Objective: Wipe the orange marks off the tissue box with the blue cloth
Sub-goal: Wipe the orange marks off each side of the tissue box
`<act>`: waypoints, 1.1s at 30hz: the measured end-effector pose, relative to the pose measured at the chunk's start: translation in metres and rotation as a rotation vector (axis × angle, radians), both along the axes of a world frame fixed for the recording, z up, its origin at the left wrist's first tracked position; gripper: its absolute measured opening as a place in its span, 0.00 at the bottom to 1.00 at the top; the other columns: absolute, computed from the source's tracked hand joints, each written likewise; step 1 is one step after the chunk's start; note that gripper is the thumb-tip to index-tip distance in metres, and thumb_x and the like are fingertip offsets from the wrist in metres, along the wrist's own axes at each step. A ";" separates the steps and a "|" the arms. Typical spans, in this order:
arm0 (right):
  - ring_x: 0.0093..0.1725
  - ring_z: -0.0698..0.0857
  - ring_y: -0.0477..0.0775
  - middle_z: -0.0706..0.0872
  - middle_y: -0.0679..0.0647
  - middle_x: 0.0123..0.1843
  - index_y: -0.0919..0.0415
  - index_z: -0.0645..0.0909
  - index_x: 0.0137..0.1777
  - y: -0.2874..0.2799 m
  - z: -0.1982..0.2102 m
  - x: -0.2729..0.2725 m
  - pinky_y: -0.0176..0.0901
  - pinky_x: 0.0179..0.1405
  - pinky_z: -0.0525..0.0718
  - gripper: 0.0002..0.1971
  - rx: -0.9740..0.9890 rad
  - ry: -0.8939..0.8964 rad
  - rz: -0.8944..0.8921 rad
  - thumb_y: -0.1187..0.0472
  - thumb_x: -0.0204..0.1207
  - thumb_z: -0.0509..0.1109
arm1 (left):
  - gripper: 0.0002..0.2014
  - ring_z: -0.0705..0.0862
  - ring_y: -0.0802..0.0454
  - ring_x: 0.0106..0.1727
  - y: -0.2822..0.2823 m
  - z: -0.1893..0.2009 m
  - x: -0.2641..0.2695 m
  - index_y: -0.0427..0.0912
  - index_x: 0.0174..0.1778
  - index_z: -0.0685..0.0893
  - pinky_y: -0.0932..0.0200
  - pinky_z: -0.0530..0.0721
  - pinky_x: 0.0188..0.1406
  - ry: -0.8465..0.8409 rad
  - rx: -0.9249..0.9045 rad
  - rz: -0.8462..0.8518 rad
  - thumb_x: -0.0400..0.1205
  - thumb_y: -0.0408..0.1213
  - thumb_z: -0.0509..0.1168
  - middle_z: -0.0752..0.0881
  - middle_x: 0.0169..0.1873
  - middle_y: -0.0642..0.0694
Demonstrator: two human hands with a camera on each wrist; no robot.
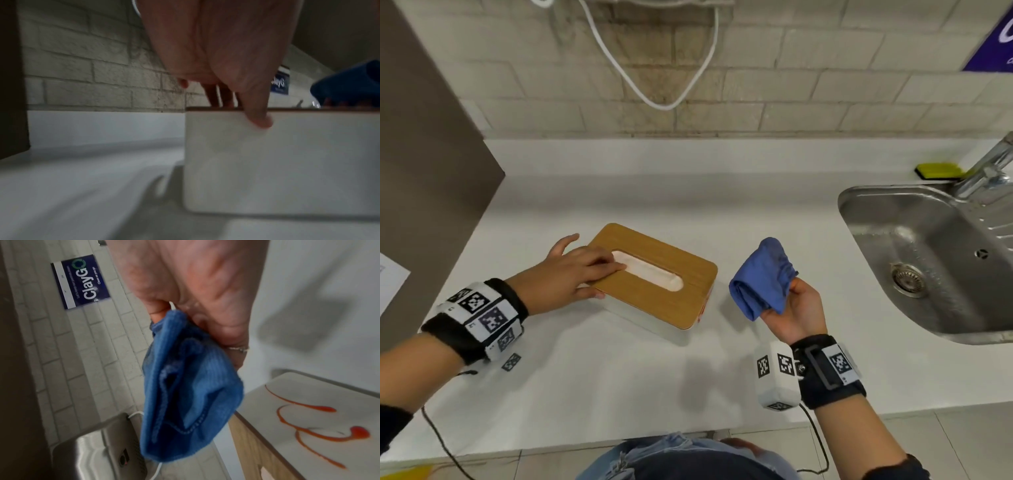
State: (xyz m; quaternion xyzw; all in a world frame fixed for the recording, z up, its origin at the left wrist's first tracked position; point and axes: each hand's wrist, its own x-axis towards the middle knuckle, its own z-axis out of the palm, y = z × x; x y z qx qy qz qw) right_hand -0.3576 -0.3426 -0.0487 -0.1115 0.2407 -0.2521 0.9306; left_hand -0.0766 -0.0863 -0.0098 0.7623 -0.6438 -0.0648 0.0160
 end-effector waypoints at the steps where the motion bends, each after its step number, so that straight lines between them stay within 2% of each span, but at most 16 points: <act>1: 0.53 0.86 0.62 0.88 0.60 0.46 0.63 0.85 0.42 0.000 -0.002 0.001 0.65 0.59 0.79 0.31 0.006 0.006 -0.003 0.73 0.33 0.87 | 0.28 0.67 0.55 0.73 -0.001 -0.001 -0.009 0.60 0.75 0.63 0.49 0.37 0.77 0.009 -0.027 0.038 0.78 0.57 0.58 0.75 0.67 0.51; 5: 0.50 0.84 0.57 0.84 0.56 0.48 0.57 0.81 0.43 -0.001 -0.007 -0.005 0.50 0.53 0.82 0.32 -0.005 0.011 -0.014 0.66 0.35 0.88 | 0.39 0.63 0.51 0.72 -0.027 -0.007 -0.087 0.55 0.74 0.64 0.47 0.46 0.77 0.134 -0.119 0.099 0.68 0.69 0.59 0.72 0.67 0.49; 6: 0.53 0.85 0.58 0.86 0.57 0.51 0.57 0.82 0.48 -0.002 -0.008 -0.006 0.51 0.53 0.83 0.34 0.023 0.021 -0.005 0.62 0.37 0.88 | 0.43 0.65 0.51 0.71 -0.037 -0.013 -0.106 0.52 0.73 0.65 0.49 0.48 0.75 0.115 -0.116 0.113 0.66 0.73 0.58 0.73 0.67 0.49; 8: 0.68 0.79 0.66 0.82 0.62 0.66 0.58 0.79 0.65 -0.001 -0.008 -0.010 0.60 0.65 0.78 0.43 0.066 0.039 0.018 0.55 0.46 0.87 | 0.45 0.73 0.48 0.65 -0.057 -0.023 -0.129 0.46 0.67 0.72 0.53 0.54 0.67 0.061 -0.132 0.204 0.61 0.76 0.57 0.79 0.61 0.47; 10: 0.74 0.71 0.70 0.77 0.64 0.72 0.59 0.75 0.70 0.005 0.000 -0.008 0.66 0.75 0.66 0.41 0.012 0.130 0.051 0.50 0.55 0.84 | 0.41 0.79 0.46 0.57 -0.068 -0.027 -0.133 0.45 0.57 0.78 0.54 0.59 0.60 0.043 -0.184 0.295 0.60 0.75 0.58 0.83 0.53 0.47; 13: 0.62 0.80 0.62 0.86 0.60 0.56 0.59 0.80 0.59 0.003 0.003 -0.004 0.59 0.68 0.74 0.18 -0.196 0.377 -0.038 0.47 0.80 0.60 | 0.35 0.80 0.46 0.52 -0.071 -0.029 -0.130 0.45 0.51 0.78 0.54 0.59 0.54 0.036 -0.225 0.289 0.62 0.71 0.60 0.83 0.46 0.49; 15: 0.56 0.82 0.59 0.86 0.57 0.51 0.57 0.81 0.51 -0.001 0.012 -0.003 0.53 0.62 0.77 0.17 -0.429 0.448 -0.027 0.51 0.85 0.53 | 0.33 0.77 0.49 0.54 -0.069 -0.023 -0.126 0.46 0.52 0.78 0.56 0.57 0.51 0.053 -0.286 0.276 0.63 0.69 0.60 0.82 0.47 0.51; 17: 0.48 0.83 0.55 0.86 0.56 0.45 0.53 0.82 0.42 -0.004 0.025 0.001 0.49 0.52 0.80 0.13 -0.671 0.558 -0.020 0.53 0.82 0.58 | 0.31 0.72 0.55 0.56 -0.065 -0.007 -0.117 0.46 0.53 0.78 0.59 0.54 0.50 0.132 -0.379 0.277 0.65 0.67 0.59 0.79 0.50 0.56; 19: 0.41 0.80 0.54 0.81 0.59 0.41 0.52 0.77 0.35 -0.002 0.038 0.005 0.47 0.41 0.76 0.10 -0.883 0.625 -0.012 0.52 0.76 0.60 | 0.28 0.71 0.59 0.57 -0.060 0.010 -0.103 0.48 0.54 0.78 0.60 0.55 0.51 0.264 -0.477 0.264 0.67 0.64 0.57 0.77 0.52 0.59; 21: 0.44 0.80 0.54 0.80 0.60 0.46 0.51 0.75 0.40 0.007 0.050 0.013 0.48 0.44 0.78 0.10 -1.096 0.637 -0.079 0.54 0.81 0.56 | 0.22 0.73 0.59 0.55 -0.056 0.020 -0.090 0.54 0.51 0.76 0.62 0.59 0.55 0.448 -0.547 0.243 0.69 0.64 0.54 0.78 0.51 0.64; 23: 0.49 0.80 0.47 0.80 0.51 0.49 0.46 0.73 0.47 0.025 0.063 0.024 0.39 0.51 0.79 0.07 -1.246 0.593 -0.228 0.56 0.82 0.55 | 0.17 0.76 0.58 0.53 -0.055 0.022 -0.078 0.61 0.47 0.73 0.63 0.59 0.61 0.604 -0.580 0.237 0.70 0.64 0.51 0.79 0.47 0.70; 26: 0.57 0.78 0.35 0.77 0.33 0.56 0.35 0.69 0.57 0.061 0.077 0.047 0.28 0.57 0.75 0.11 -1.483 0.471 -0.265 0.53 0.79 0.60 | 0.14 0.78 0.56 0.46 -0.059 0.023 -0.060 0.57 0.43 0.77 0.54 0.69 0.53 0.779 -0.626 0.258 0.71 0.58 0.52 0.82 0.42 0.59; 28: 0.65 0.76 0.38 0.74 0.27 0.62 0.25 0.62 0.64 0.075 0.078 0.058 0.36 0.66 0.75 0.25 -1.563 0.420 -0.169 0.49 0.73 0.68 | 0.15 0.80 0.61 0.42 -0.061 0.026 -0.049 0.54 0.42 0.80 0.64 0.75 0.45 0.952 -0.678 0.298 0.69 0.55 0.55 0.83 0.39 0.55; 29: 0.67 0.76 0.43 0.74 0.30 0.65 0.23 0.58 0.67 0.078 0.076 0.063 0.43 0.68 0.76 0.33 -1.566 0.411 -0.126 0.48 0.70 0.72 | 0.16 0.81 0.64 0.41 -0.061 0.026 -0.044 0.52 0.43 0.81 0.69 0.76 0.42 1.048 -0.693 0.325 0.68 0.55 0.56 0.83 0.40 0.54; 31: 0.67 0.76 0.48 0.75 0.33 0.67 0.27 0.55 0.72 0.080 0.073 0.070 0.51 0.68 0.77 0.41 -1.567 0.415 -0.089 0.48 0.66 0.77 | 0.19 0.82 0.66 0.38 -0.061 0.026 -0.034 0.47 0.44 0.81 0.73 0.78 0.39 1.166 -0.690 0.357 0.66 0.54 0.58 0.86 0.39 0.54; 33: 0.64 0.76 0.50 0.75 0.32 0.63 0.38 0.63 0.73 0.079 0.071 0.078 0.49 0.66 0.76 0.36 -1.722 0.501 -0.166 0.46 0.66 0.75 | 0.19 0.83 0.67 0.38 -0.061 0.025 -0.027 0.46 0.45 0.81 0.74 0.78 0.38 1.176 -0.668 0.363 0.67 0.54 0.58 0.89 0.36 0.59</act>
